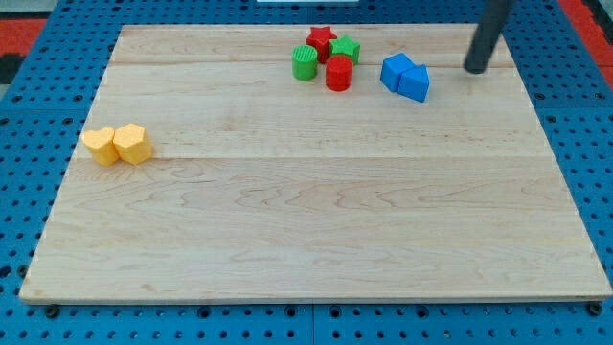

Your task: Push the red circle into the green circle

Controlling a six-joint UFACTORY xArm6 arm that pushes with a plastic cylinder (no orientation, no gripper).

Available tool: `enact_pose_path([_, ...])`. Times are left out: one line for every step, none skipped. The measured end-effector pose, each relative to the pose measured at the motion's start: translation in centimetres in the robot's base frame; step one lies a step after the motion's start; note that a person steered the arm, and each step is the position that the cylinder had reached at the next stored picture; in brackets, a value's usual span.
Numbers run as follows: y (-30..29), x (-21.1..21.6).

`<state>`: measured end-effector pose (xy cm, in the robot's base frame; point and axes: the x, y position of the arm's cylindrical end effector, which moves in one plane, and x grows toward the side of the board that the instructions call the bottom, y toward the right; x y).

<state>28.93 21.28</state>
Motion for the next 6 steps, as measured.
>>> enact_pose_path([-0.8, -2.4])
enact_pose_path([-3.0, -5.4])
enact_pose_path([-10.6, -4.6])
enact_pose_path([-11.1, -0.2])
enact_pose_path([-15.2, 0.7])
enact_pose_path([-14.9, 2.0])
